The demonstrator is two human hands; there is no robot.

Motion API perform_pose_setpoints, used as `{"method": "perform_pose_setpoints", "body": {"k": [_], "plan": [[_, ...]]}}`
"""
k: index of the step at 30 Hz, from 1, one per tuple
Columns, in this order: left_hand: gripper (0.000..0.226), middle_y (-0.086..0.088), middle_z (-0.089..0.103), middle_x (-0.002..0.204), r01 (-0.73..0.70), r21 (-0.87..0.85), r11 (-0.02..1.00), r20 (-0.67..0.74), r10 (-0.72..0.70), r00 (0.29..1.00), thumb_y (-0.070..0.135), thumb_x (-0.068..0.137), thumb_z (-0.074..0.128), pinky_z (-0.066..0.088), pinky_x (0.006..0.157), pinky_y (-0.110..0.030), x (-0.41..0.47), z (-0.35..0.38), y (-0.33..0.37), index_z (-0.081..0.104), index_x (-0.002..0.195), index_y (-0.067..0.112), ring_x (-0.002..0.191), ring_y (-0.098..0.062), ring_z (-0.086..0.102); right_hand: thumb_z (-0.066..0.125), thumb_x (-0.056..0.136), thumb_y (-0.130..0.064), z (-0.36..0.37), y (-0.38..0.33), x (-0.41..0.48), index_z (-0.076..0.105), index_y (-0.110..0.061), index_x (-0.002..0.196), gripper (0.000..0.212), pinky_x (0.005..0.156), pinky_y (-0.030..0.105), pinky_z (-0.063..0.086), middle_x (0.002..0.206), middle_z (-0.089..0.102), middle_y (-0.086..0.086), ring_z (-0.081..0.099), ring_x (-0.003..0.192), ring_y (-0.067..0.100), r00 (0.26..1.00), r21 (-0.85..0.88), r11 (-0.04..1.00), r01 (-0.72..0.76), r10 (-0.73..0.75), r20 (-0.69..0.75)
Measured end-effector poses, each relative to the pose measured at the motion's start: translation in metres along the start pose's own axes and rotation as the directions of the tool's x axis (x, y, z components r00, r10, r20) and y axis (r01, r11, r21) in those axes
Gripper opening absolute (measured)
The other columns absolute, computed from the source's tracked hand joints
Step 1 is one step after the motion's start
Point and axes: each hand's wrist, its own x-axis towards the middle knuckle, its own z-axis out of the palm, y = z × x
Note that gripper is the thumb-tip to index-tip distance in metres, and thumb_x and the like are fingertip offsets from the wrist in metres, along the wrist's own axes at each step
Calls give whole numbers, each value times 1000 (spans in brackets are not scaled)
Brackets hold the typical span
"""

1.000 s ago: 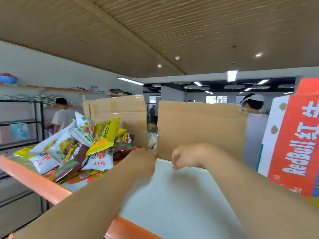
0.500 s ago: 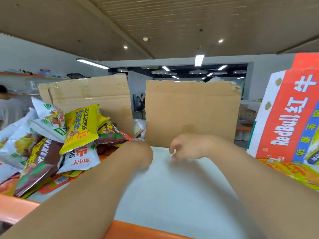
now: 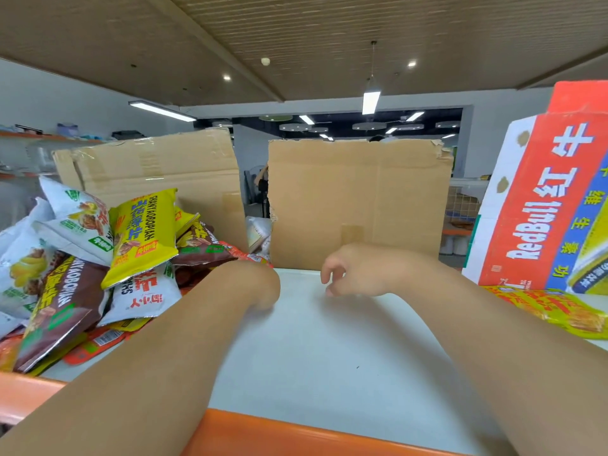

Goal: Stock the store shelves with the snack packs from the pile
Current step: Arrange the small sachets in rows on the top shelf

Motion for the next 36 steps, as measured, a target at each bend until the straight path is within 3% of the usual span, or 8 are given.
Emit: {"method": "perform_pose_setpoints", "body": {"k": [5,8,11,15,22,26,30,36], "plan": [[39,-2,50,146,-4,-3,1000,1,4,1000,17,104,39,36,111,-45,-13,-10,3,50,142,17,133,-27,48,64,94,-39,1,2,1,64,-28,119,27,77,32,53,114,62,-5,66,99,21,1000,-1,1000,1,-1,5],[45,4,53,143,-135,-267,954,-100,112,989,18,105,37,44,102,-37,-14,-10,6,44,147,31,122,-22,53,65,93,-38,-2,6,1,66,-28,115,24,75,33,55,110,65,-4,69,95,23,1000,28,1000,-10,10,-18],[28,11,71,116,-329,-701,633,-236,229,944,39,97,54,50,99,-36,-16,-10,18,72,118,42,111,-21,64,65,92,-37,-4,15,1,67,-25,113,24,83,37,56,108,66,-5,68,97,22,998,24,999,-33,35,-47],[27,11,72,89,-504,-800,324,-401,336,852,52,78,61,49,81,-30,-31,-21,23,81,93,40,85,-15,64,64,92,-38,-7,30,2,68,-27,107,18,89,40,56,108,67,-6,65,100,20,995,19,998,-68,69,-73],[22,-10,76,91,-453,-891,21,-452,15,892,28,90,69,49,73,-28,-21,-15,0,76,72,18,79,-13,66,73,88,-43,-8,28,1,67,-25,117,35,88,40,57,113,66,-3,64,105,21,999,106,994,-14,17,-29],[17,9,70,87,-321,-864,388,-407,-164,898,22,95,61,48,74,-27,-1,0,-8,71,83,29,84,-12,63,77,79,-57,0,12,-2,60,-35,130,58,96,37,53,128,58,-8,58,115,17,993,34,999,-2,-2,116],[34,1,58,137,-95,-664,742,-225,-76,971,29,98,54,42,90,-24,-2,5,-2,61,132,31,118,-19,55,81,74,-55,10,1,6,56,-38,129,62,95,35,52,126,57,-8,59,108,16,992,-55,998,-22,29,119],[40,-6,53,144,-62,-509,859,-154,-20,988,17,102,38,43,96,-27,-7,1,3,55,138,19,126,-24,53,64,86,-29,3,1,2,56,-34,122,38,66,29,48,114,65,-1,58,76,15,990,-127,990,-68,83,117]]}}
